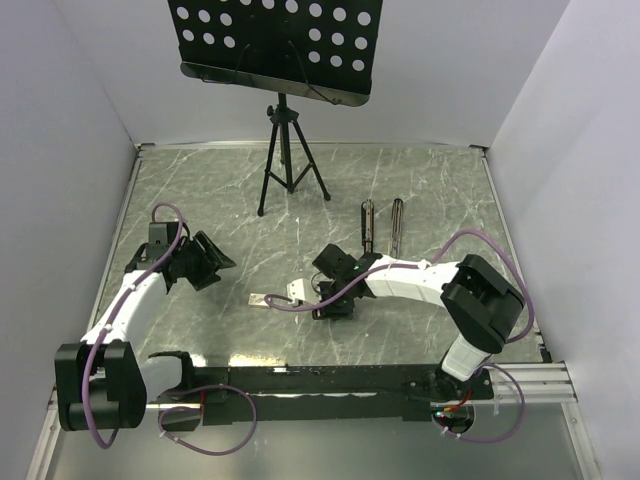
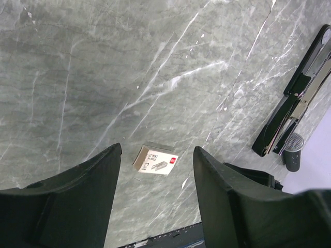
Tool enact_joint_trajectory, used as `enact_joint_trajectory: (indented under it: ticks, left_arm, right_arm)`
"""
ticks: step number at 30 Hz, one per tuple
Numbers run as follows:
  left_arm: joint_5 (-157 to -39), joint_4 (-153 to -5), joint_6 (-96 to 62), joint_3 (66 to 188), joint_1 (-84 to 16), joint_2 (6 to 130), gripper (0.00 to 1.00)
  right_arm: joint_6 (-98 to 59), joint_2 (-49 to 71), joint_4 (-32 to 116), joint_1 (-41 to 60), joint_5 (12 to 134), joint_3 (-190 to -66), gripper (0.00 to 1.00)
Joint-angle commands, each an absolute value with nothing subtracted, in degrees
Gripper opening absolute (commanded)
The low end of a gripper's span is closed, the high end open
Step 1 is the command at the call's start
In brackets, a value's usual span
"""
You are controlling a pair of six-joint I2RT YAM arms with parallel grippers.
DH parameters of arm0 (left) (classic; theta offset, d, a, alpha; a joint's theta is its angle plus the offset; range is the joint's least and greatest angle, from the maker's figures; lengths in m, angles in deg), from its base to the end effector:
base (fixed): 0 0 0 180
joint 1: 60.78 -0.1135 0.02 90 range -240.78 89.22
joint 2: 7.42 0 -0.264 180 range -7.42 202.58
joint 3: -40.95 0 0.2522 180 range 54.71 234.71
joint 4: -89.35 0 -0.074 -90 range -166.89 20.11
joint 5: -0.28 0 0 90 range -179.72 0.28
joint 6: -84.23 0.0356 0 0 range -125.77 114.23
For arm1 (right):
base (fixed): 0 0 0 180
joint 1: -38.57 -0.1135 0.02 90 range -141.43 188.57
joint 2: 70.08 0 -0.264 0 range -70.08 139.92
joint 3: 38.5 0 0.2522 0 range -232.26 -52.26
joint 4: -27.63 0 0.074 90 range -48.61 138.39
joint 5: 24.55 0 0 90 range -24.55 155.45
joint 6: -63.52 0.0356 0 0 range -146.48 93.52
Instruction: Unload the staples from the stapler
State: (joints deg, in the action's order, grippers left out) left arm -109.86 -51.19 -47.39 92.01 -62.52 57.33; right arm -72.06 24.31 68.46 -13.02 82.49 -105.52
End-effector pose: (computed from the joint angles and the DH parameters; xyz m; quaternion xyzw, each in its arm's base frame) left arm 0.2171 -0.0057 0.2066 -0.2937 0.8885 -0.2621 0.2360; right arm 0.1809 0.2449 0.1605 -0.7468 0.6214 0.1551 0.1791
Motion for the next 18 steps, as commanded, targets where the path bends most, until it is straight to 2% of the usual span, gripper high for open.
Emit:
enact_joint_trajectory:
  ticks: [1, 6, 18]
  left_arm:
    - [-112.13, -53.24, -48.57, 92.15, -62.8, 55.51, 0.63]
    - [-112.57, -53.68, -49.62, 91.89, -62.8, 55.51, 0.62]
    - [-116.26, -58.16, -52.88, 86.35, -62.8, 54.28, 0.6]
  right_arm:
    - [-69.99, 25.2, 66.62, -13.99, 80.65, -105.44, 0.5]
    - [-67.79, 26.15, 66.79, -14.43, 80.04, -106.48, 0.45]
    - [-62.17, 29.93, 69.6, -15.57, 82.94, -114.57, 0.4]
